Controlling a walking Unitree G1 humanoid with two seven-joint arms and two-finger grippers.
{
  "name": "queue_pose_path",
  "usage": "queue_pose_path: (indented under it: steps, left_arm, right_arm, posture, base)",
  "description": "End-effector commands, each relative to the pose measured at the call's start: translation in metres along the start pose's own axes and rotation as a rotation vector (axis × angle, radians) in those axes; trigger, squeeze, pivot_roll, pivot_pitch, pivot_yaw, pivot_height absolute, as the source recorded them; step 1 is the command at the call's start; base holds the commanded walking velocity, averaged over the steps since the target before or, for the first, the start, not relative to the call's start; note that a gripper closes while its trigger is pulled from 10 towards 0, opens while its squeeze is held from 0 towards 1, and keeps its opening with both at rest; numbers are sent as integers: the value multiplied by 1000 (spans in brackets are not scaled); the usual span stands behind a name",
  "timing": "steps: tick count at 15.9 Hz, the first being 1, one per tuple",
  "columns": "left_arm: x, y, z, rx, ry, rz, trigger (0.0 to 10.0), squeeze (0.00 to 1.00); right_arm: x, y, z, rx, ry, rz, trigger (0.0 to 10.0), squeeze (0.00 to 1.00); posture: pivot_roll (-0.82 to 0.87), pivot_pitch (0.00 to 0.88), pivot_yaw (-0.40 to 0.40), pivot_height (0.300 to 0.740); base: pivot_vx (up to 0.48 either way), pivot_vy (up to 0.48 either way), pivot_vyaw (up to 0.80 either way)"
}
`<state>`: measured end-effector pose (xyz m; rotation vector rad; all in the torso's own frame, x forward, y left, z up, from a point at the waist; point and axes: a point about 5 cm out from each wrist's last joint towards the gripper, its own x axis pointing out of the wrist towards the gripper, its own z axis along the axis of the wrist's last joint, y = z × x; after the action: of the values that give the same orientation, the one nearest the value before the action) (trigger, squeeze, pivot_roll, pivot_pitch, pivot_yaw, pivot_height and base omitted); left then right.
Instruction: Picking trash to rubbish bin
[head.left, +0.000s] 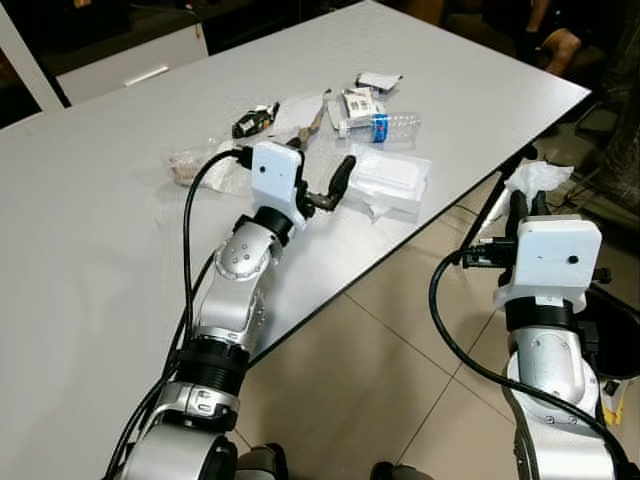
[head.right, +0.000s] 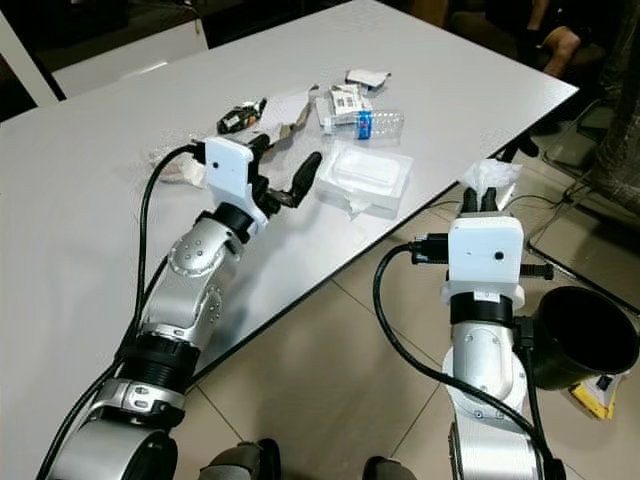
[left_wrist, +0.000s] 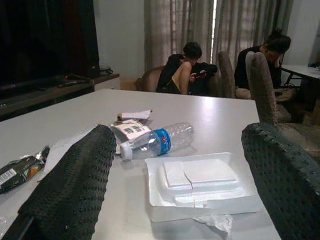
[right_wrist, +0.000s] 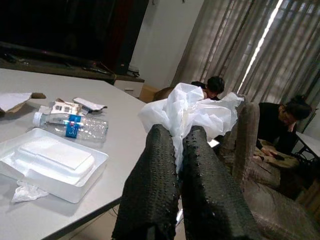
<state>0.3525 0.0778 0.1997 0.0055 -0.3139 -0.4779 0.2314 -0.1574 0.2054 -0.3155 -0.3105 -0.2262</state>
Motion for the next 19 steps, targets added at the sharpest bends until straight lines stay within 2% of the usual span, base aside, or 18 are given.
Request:
queue_pose_path:
  steps: [1,7,9,13,18,19]
  left_arm:
    - [0,-1,1,4,6,2,10000,0]
    - [1,-2,-2,-9,33,13,10000,0]
    - [1,-2,-4,-39,45,26,10000,0]
    - [2,-2,-4,-47,52,17,10000,0]
    - [4,-4,-4,-54,64,-2,10000,0]
    - [4,-4,-4,-55,67,-7,10000,0]
  right_arm:
    - [-1,-2,2,-8,-9,-12,10000,0]
    - [-2,-1,3,-11,-10,-4,10000,0]
    - [-2,0,3,-11,-9,0,10000,0]
    - [-2,4,5,-9,-15,19,10000,0]
    - [-2,6,5,-7,-15,20,10000,0]
    - [-2,6,4,-5,-14,16,10000,0]
  posture:
    - [37,105,25,740]
    - [32,105,25,740]
    - [31,106,24,740]
    - [31,107,25,740]
    - [31,110,33,740]
    - [31,110,33,740]
  base:
    - [0,-480,0]
    - [0,-480,0]
    - [0,0,0]
    - [0,0,0]
    - [0,0,741]
    - [0,0,0]
